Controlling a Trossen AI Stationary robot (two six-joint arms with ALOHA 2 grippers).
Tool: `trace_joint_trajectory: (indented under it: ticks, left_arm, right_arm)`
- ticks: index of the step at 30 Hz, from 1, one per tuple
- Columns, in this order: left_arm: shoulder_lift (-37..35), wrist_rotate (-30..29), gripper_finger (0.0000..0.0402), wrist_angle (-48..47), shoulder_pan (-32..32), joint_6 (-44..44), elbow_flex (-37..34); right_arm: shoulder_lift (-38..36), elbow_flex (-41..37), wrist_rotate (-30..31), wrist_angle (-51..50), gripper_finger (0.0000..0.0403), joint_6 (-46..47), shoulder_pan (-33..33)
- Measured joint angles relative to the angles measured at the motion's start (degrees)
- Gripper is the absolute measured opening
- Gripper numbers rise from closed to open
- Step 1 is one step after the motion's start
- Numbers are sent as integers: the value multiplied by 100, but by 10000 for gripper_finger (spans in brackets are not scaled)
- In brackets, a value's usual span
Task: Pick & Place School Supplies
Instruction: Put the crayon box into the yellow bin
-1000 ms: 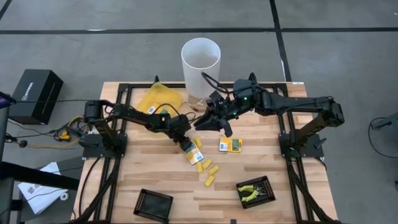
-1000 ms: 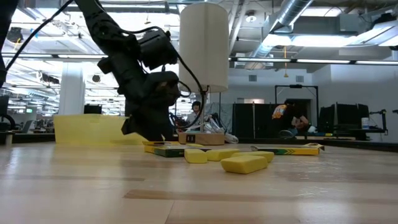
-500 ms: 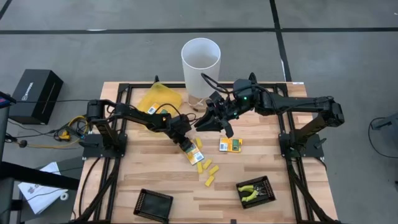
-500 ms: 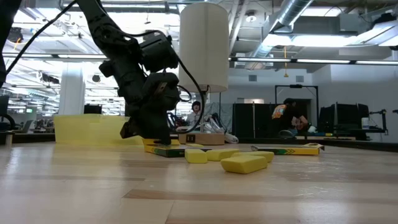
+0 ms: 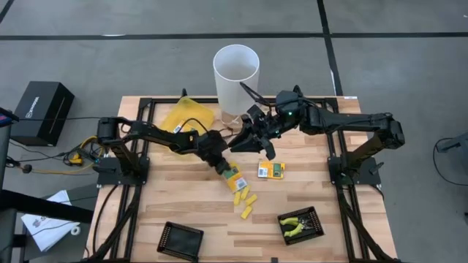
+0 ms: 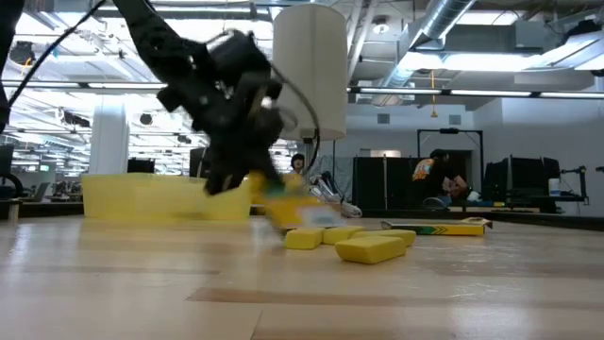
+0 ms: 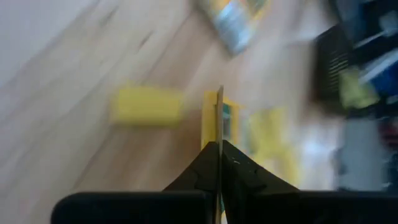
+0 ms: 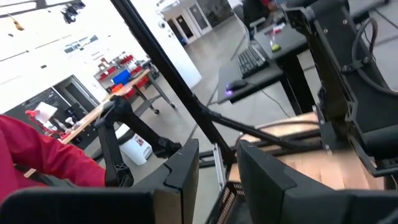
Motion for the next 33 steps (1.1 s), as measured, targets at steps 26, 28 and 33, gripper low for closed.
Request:
trace_joint_trajectory:
  ticks: [26, 28, 33]
  left_arm:
    - [-3911, -2088, 0, -3121, 1106, 745, -7]
    - [-4057, -2333, 0, -3068, 1358, 755, -1]
    - [-4272, -2588, 0, -3170, 2156, 829, -3]
  right_arm:
    - [0, 0, 288, 1169, 102, 57, -304]
    - [0, 0, 318, 1182, 102, 57, -304]
    - [0, 0, 351, 1171, 102, 59, -304]
